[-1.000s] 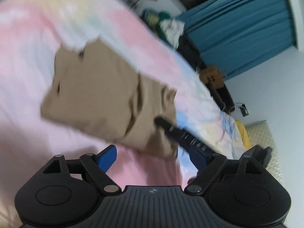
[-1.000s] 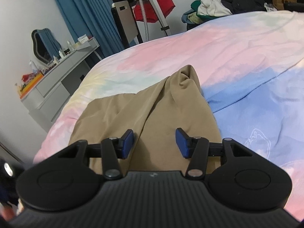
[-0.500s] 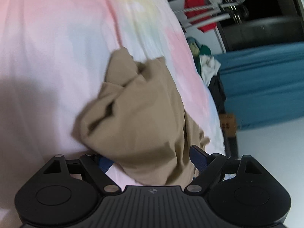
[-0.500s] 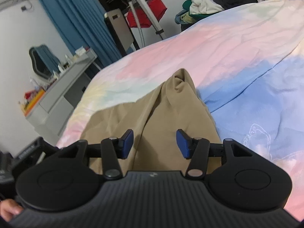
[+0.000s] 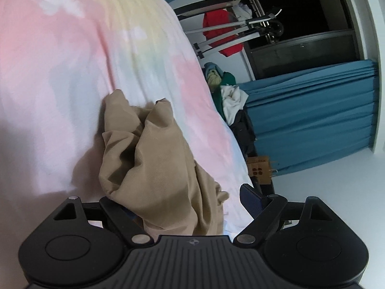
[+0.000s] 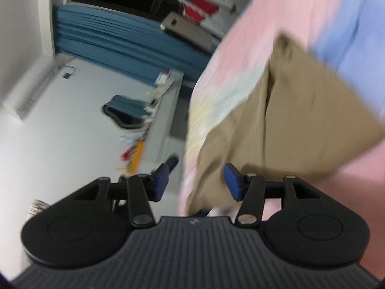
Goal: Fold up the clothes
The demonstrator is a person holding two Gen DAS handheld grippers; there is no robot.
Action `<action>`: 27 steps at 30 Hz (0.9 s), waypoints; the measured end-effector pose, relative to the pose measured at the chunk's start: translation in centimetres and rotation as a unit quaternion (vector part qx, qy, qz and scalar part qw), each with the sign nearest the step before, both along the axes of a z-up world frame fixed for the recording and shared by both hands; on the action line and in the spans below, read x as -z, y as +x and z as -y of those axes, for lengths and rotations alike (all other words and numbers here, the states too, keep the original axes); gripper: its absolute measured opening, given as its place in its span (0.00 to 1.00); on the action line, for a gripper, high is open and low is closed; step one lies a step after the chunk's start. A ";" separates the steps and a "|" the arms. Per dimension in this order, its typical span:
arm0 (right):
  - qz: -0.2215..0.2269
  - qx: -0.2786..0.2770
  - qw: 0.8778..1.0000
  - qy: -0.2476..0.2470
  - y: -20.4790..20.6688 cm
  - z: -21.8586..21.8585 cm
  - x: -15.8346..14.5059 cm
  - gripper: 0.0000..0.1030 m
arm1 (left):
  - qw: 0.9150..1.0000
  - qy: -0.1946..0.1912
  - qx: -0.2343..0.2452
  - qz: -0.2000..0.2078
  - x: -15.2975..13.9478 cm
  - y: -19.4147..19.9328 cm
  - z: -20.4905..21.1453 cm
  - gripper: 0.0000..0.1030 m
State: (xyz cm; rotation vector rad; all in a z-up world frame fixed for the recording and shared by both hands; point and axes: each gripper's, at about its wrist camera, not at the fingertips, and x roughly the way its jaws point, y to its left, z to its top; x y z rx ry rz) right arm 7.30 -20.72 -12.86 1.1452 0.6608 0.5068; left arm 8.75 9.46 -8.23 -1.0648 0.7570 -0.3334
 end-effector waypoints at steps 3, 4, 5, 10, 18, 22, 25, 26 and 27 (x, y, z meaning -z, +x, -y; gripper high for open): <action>-0.040 -0.013 0.997 0.066 0.5 -0.2 1.9 0.71 | 1.000 -0.013 -0.002 0.002 -0.1 -0.1 -0.3 0.83; -0.052 -0.007 0.995 0.083 0.6 0.0 2.4 0.73 | 1.000 -0.016 -0.002 0.003 -0.1 -0.3 -0.4 0.83; -0.064 -0.001 0.993 0.101 0.7 0.2 3.0 0.73 | 1.000 -0.019 -0.003 0.002 0.0 -0.3 -0.4 0.83; -0.096 0.030 0.975 0.198 0.8 0.2 5.8 0.80 | 0.999 -0.033 -0.003 0.004 0.0 -0.1 -0.5 0.83; -0.120 0.026 0.966 0.228 0.4 -1.6 6.4 0.80 | 0.998 -0.056 -0.005 0.003 0.5 -0.7 -1.2 0.83; -0.141 0.002 0.962 0.236 0.4 -2.7 6.5 0.81 | 0.998 -0.065 -0.005 0.013 0.2 -0.8 -1.5 0.83; -0.155 0.006 0.963 0.219 0.7 -3.2 7.1 0.81 | 0.997 -0.070 -0.002 0.023 -0.1 -1.0 -1.5 0.84; -0.151 0.024 0.963 0.221 0.7 -2.6 7.1 0.81 | 0.997 -0.073 -0.003 0.024 -0.1 -1.0 -1.5 0.84; -0.147 0.043 0.963 0.223 0.7 -2.0 7.1 0.81 | 0.997 -0.076 -0.004 0.023 0.0 -1.0 -1.6 0.84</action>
